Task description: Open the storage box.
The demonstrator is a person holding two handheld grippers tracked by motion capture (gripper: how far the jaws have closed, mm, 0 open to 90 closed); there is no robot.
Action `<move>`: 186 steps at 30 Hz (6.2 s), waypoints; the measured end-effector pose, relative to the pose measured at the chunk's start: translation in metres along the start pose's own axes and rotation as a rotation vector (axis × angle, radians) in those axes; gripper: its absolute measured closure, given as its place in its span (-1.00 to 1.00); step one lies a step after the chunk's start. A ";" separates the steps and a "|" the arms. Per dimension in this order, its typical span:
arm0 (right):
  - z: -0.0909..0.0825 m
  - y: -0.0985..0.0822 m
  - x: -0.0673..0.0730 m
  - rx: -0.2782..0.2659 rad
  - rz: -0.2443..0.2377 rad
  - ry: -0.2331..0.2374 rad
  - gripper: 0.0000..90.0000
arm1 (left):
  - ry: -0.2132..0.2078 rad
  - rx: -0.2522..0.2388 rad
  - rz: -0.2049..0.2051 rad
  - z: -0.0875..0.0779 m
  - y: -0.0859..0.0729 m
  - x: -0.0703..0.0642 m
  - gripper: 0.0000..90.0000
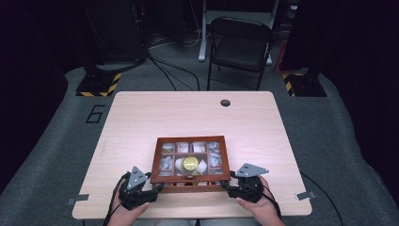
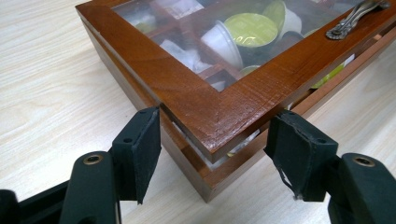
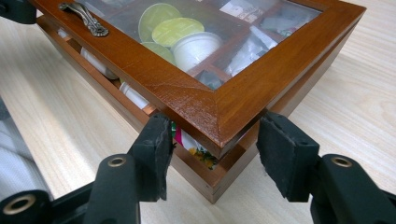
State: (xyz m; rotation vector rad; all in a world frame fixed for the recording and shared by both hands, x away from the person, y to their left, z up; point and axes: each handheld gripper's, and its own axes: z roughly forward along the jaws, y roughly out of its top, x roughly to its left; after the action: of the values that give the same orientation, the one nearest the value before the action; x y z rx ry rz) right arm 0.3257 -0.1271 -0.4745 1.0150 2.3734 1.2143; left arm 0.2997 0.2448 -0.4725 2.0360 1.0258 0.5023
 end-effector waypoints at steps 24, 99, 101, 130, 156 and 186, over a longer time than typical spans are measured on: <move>-0.003 0.017 -0.005 -0.063 0.029 -0.024 -0.16 | -0.016 -0.067 -0.051 -0.004 0.018 0.008 -0.32; -0.011 0.104 -0.035 -0.183 0.117 -0.048 -0.22 | 0.043 -0.150 -0.120 0.003 0.107 0.042 -0.39; -0.011 0.108 -0.037 -0.190 0.118 -0.051 -0.21 | 0.045 -0.153 -0.123 0.004 0.109 0.043 -0.39; 0.005 0.130 -0.055 -0.212 0.126 -0.086 -0.13 | 0.052 -0.172 -0.162 0.029 0.125 0.062 -0.39; 0.018 0.132 -0.074 -0.225 0.147 -0.111 -0.16 | 0.066 -0.212 -0.174 0.058 0.122 0.075 -0.36; 0.065 0.110 -0.096 -0.163 0.194 -0.073 -0.16 | 0.042 -0.195 -0.215 0.072 0.121 0.085 -0.35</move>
State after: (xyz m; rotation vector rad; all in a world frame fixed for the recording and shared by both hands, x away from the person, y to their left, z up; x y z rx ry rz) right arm 0.4793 -0.1120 -0.4321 1.2348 2.1211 1.3873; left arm 0.4559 0.2352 -0.4213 1.7273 1.1590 0.5122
